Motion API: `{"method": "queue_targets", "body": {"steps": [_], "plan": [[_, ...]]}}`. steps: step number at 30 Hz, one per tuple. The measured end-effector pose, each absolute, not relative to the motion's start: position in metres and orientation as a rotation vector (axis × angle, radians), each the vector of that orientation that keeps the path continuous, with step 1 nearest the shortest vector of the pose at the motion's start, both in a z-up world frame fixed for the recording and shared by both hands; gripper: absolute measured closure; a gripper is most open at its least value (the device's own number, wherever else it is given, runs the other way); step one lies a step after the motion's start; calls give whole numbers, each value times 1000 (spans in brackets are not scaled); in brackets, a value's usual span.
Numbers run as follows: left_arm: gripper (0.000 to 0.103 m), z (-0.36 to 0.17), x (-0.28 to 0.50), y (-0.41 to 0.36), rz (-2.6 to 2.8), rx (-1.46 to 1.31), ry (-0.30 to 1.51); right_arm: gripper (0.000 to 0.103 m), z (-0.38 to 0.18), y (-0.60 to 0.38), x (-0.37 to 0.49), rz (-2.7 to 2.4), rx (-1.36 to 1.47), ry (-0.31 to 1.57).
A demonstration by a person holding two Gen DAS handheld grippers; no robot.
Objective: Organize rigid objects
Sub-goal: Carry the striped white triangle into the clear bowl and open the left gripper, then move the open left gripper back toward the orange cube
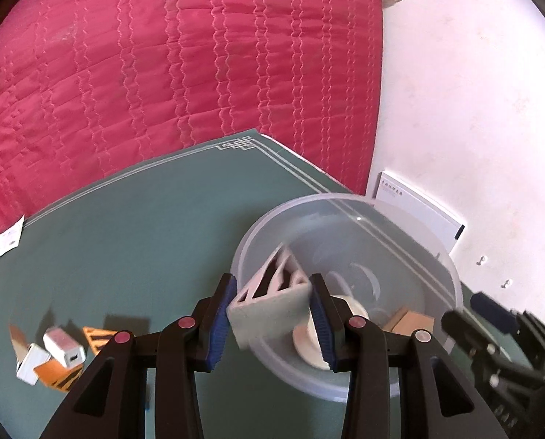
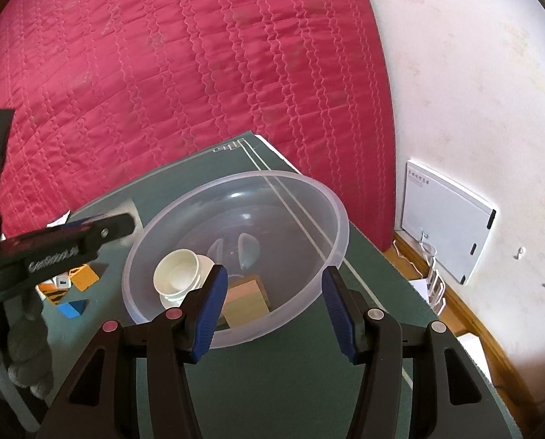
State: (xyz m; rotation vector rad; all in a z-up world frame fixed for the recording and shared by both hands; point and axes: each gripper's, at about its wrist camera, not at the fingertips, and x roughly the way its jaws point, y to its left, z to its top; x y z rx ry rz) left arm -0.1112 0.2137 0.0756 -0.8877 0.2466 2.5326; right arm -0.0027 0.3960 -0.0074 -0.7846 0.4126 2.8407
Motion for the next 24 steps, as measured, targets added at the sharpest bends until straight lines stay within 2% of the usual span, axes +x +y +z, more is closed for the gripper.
{"method": "queue_targets", "body": {"steps": [2,3,5,8,12,24], "plan": [[58,77,-114,217,2527,-872,237,48,-8,396,-3,2838,-784,417],[52,78,-116,220,2524,-869,235,48,-8,396,-3,2838,-785,419],[47,78,-118,221,2528,-864,229,48,-8,396,-4,2837,-789,424],[46,74,-119,217,2526,-879,221,48,-8,395,-4,2836,-790,426],[36,69,-119,202,2545,-912,194,48,-8,395,-4,2834,-791,426],[25,66,-104,167,2616,-927,182,48,-9,394,-4,2825,-800,414]]}}
